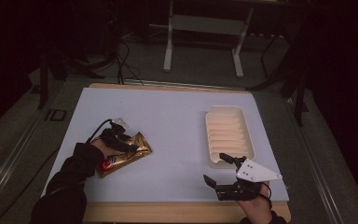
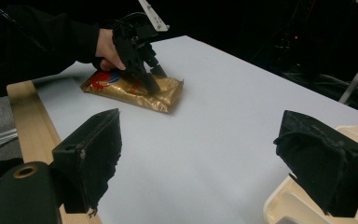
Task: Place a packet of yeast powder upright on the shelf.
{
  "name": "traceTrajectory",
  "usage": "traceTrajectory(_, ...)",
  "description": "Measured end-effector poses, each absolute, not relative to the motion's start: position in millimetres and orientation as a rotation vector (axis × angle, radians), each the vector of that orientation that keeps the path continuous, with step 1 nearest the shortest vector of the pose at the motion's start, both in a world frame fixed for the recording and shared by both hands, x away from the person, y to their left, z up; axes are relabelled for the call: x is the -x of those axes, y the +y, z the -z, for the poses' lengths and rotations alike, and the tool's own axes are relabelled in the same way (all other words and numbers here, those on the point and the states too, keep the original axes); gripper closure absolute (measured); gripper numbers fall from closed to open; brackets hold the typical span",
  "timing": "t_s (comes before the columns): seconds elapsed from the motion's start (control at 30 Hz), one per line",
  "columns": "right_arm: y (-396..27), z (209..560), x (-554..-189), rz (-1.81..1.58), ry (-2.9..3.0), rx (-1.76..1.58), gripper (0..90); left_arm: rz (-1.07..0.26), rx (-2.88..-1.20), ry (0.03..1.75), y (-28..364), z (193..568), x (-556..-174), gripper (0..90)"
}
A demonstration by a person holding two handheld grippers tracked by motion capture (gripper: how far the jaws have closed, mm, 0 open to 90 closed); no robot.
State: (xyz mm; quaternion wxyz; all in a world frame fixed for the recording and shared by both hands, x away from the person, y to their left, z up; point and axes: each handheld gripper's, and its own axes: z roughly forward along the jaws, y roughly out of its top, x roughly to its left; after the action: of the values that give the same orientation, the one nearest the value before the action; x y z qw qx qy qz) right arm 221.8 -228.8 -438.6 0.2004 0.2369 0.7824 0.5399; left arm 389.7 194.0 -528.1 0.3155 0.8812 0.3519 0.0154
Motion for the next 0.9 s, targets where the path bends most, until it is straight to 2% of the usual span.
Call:
traceTrajectory(0.07,-229,439,-222,-1.508,2.187,-0.661,14.1,-0.027,-2.332,0.91,192,527,-389,50.8)
traceTrajectory(0.17,-229,438,-222,-1.509,2.189,-0.662,14.3,-0.04,-2.371,0.892,187,523,-388,55.4)
traceTrajectory(0.43,-229,438,-222,-1.508,2.194,-0.666,15.0,-0.079,-2.376,0.865,185,508,-384,76.2)
traceTrajectory(0.63,-229,438,-222,-1.514,2.198,-0.674,15.1,-0.109,-2.357,0.849,182,496,-376,83.9)
traceTrajectory(0.9,-229,438,-222,-1.514,2.198,-0.673,15.1,-0.174,-2.334,0.835,173,479,-364,86.3)
